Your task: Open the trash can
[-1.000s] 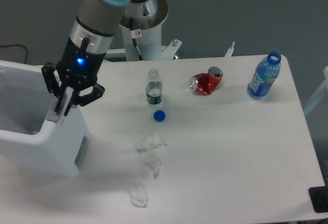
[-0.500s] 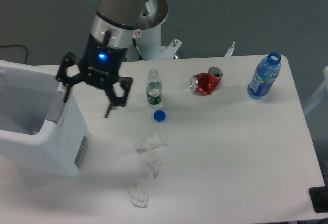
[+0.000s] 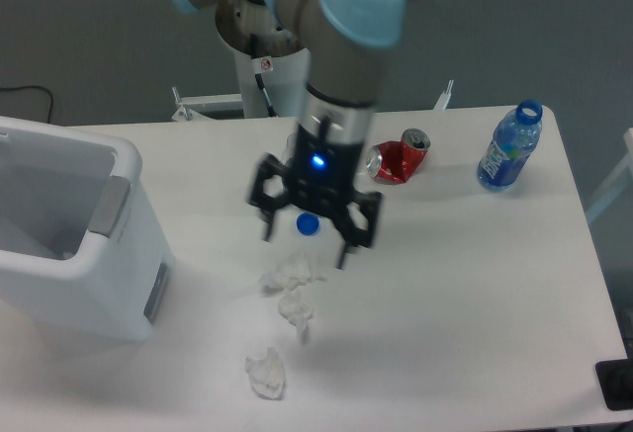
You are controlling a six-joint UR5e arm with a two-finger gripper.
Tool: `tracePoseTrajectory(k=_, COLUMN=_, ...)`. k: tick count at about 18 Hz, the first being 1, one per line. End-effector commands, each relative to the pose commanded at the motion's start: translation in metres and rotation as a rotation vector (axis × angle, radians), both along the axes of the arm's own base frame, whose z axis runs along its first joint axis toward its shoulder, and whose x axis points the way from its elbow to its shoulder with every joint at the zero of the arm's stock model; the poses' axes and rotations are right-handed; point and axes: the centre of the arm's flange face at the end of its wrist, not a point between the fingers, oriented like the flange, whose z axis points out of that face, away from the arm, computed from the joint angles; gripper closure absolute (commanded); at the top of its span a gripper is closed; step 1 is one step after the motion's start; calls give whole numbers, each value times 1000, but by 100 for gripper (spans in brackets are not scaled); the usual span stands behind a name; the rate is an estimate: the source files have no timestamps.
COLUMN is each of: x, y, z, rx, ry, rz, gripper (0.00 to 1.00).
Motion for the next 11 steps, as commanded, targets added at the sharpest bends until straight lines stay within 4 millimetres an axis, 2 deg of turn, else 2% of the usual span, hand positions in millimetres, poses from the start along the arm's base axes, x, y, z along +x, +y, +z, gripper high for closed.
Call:
tracePoseTrajectory(k=4, x=-50, y=-16, z=-42, rx=-112, ry=36, rz=-75, gripper=0)
tracePoseTrajectory(k=6, x=-71, y=-27, z=-50, rx=-177, ry=70, rz=-116, gripper=0)
tracePoseTrajectory(k=8, x=-102, y=-45, z=-56, rx=-250, ry=103, rz=-131, gripper=0)
tracePoseTrajectory(k=11, x=-143, y=-61, z=-74, rx=-289, ry=105, rz=-122, gripper=0)
